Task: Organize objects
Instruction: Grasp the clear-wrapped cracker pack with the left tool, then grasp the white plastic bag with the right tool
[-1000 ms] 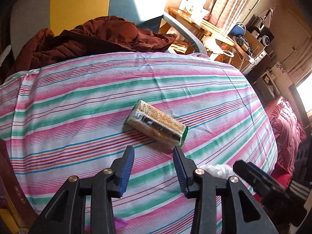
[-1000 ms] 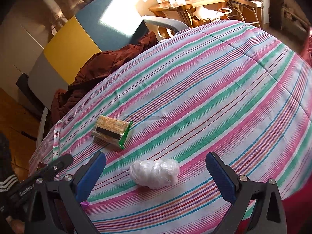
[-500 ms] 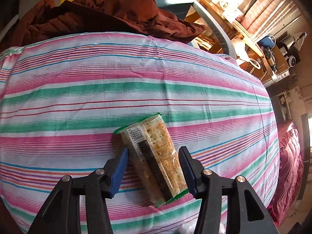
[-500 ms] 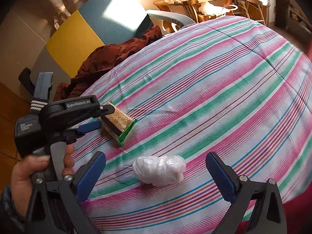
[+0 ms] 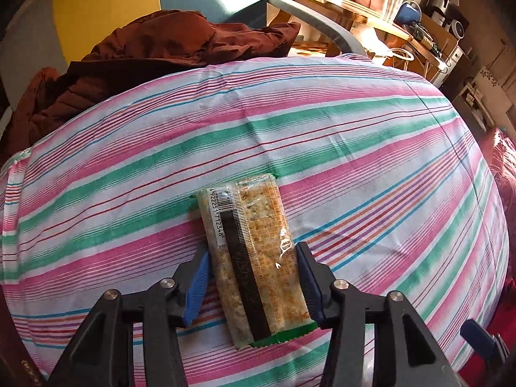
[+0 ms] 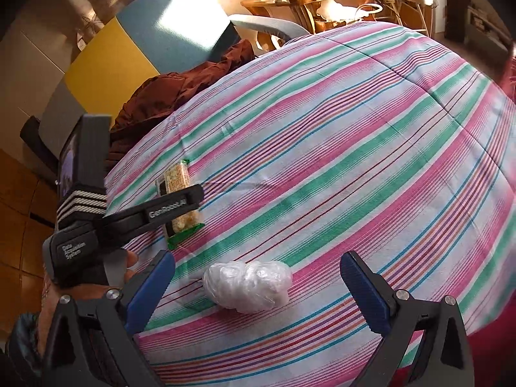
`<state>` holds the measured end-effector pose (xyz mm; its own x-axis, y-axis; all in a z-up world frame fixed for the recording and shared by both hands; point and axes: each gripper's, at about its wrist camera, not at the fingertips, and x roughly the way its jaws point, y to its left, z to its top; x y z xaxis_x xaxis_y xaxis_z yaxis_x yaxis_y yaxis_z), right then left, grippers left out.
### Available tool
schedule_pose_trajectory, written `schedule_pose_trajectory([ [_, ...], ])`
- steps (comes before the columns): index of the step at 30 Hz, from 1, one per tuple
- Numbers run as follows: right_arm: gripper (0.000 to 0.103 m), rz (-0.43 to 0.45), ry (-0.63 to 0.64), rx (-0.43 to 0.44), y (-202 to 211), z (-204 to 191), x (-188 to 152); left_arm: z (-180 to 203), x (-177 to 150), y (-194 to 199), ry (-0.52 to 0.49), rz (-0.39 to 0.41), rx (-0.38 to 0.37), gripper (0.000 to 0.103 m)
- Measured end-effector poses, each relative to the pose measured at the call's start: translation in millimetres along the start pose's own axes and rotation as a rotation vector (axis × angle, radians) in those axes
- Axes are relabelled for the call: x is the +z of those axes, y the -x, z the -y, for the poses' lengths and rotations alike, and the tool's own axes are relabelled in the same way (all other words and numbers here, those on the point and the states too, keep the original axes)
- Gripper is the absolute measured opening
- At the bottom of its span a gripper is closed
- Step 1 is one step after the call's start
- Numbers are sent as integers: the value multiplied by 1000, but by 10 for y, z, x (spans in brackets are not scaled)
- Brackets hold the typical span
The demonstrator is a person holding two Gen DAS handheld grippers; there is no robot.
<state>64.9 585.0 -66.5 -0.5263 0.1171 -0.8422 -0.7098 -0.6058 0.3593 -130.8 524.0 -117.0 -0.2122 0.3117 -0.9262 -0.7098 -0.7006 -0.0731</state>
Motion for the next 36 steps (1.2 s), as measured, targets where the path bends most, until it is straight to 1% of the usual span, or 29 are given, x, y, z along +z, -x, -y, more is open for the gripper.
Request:
schedule_pose_trajectory([
  [5,103,-9,24,-38,-61,-24,26,-109,-283,131,-22,16,7,50],
  [10,103,-47,116,-71,-183,-178,-19,-196,-522,251,-2,12,-16,50],
  [15,102,-84,204,-134,-318,-287,-90,-278,-761,365,-28,23,1,50],
  [17,91,-114,228,-133,-379,-312,-119,-289,-840,410,-39,30,6,50],
  [19,64,-142,268,-140,-435,-356,-164,-300,-938,479,-40,43,7,50],
  [20,63,-147,294,-152,-459,-393,-186,-295,-963,493,-41,47,3,50],
  [21,59,-147,317,-154,-472,-432,-211,-302,-1023,544,-46,54,3,50],
  [24,57,-137,359,-165,-469,-488,-251,-282,-1146,686,-65,98,15,50],
  [28,55,-120,357,-159,-430,-478,-237,-344,-1280,987,-68,164,13,50],
  [32,55,-103,367,-152,-389,-501,-248,-443,-1332,1253,-58,232,10,50],
  [36,55,-53,393,-132,-278,-568,-263,-513,-1406,1509,-53,299,15,50],
])
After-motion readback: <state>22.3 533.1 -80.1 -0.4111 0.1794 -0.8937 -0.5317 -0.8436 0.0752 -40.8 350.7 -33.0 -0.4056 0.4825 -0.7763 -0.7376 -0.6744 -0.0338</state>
